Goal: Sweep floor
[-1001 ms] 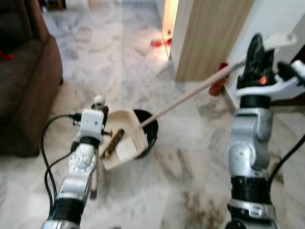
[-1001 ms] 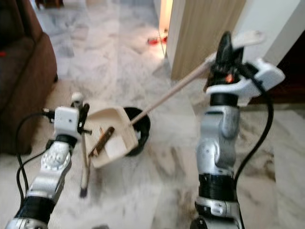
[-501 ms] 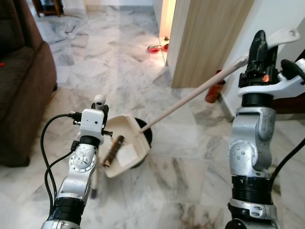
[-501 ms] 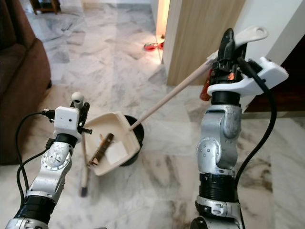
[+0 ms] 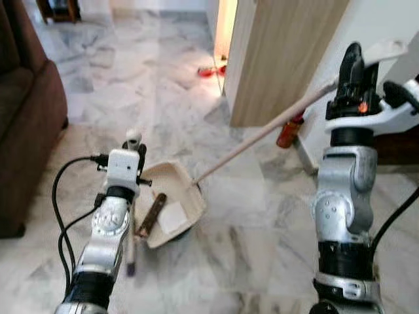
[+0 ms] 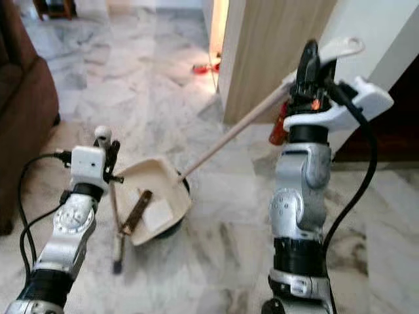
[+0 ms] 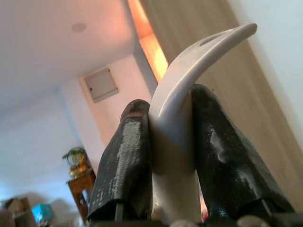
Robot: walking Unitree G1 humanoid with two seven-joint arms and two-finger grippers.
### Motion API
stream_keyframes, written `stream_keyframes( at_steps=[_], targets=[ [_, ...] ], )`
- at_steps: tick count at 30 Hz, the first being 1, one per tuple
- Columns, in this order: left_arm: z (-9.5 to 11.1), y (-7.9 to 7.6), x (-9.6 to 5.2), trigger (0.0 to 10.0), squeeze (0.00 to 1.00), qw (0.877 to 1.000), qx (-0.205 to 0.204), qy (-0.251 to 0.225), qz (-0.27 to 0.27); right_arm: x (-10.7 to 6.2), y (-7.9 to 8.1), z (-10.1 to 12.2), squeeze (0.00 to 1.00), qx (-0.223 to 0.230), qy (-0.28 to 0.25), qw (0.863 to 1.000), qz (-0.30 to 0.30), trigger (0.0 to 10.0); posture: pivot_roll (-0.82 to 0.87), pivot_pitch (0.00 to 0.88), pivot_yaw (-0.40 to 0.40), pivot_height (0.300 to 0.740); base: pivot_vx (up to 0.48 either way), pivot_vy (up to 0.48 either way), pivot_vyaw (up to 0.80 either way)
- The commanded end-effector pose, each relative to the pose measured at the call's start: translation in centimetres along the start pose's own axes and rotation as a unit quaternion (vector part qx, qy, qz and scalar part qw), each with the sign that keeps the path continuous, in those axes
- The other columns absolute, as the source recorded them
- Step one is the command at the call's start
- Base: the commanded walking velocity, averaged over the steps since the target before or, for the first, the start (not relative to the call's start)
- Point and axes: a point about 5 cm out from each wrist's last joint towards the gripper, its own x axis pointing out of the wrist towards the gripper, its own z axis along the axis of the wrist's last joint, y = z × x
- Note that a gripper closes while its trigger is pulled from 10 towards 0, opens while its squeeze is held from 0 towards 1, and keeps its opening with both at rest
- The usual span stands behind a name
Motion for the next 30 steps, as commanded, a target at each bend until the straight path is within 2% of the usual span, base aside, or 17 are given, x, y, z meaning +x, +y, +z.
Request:
stream_keyframes(
  at_steps=[1,18,30],
  targets=[
    [0.90,0.13,0.24,10.0,0.00,1.000,0.002,-0.022,0.002,0.51,0.74,1.04,0.00,0.018,-0.028,0.999,0.009,10.0,0.22,0.128,-0.082,0.740,0.000,0.277,0.00],
    [0.94,0.31,0.18,10.0,0.00,1.000,0.004,-0.023,0.003,0.37,0.79,0.87,0.00,0.019,-0.022,1.000,0.008,10.0,0.22,0.132,-0.081,0.740,0.000,0.454,0.00],
    [1.38,-0.17,0.24,10.0,0.00,0.999,0.004,-0.041,-0.008,0.34,0.83,0.84,0.00,0.018,-0.022,1.000,0.008,10.0,0.22,0.110,-0.074,0.740,0.000,0.000,0.00]
  ],
)
